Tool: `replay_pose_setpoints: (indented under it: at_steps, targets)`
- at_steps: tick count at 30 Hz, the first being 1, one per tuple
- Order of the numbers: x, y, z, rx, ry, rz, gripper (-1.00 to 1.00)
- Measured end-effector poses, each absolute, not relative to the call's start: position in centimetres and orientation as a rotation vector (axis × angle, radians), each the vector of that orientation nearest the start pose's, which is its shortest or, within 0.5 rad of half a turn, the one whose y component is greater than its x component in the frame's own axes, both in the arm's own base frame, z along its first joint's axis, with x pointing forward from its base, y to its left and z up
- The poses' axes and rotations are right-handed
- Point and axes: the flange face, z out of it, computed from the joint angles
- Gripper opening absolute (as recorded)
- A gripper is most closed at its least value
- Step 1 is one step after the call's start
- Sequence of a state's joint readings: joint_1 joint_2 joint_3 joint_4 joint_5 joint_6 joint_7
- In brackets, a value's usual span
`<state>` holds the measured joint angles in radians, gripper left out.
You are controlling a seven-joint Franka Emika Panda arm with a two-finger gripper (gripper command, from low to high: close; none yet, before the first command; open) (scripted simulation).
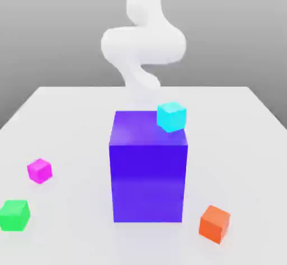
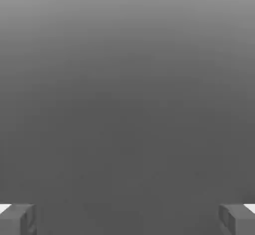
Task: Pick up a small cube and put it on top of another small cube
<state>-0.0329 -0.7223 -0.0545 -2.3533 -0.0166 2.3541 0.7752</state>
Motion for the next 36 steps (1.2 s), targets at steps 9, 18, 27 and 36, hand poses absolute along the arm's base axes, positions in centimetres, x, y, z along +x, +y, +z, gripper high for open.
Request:
replay_pose_setpoints:
  at_steps: [9,18,27,36]
  targets:
    - [39.3,-20.5,43.8,-2.544,1.539,-0.583,0.00]
    - [25.2,-30.2,23.4,-2.445,1.943,-0.128,0.00]
    - [20.8,-30.4,13.9,-2.422,2.009,-0.003,0.00]
    - [20.8,-30.3,13.4,-2.419,2.009,0.000,-1.00]
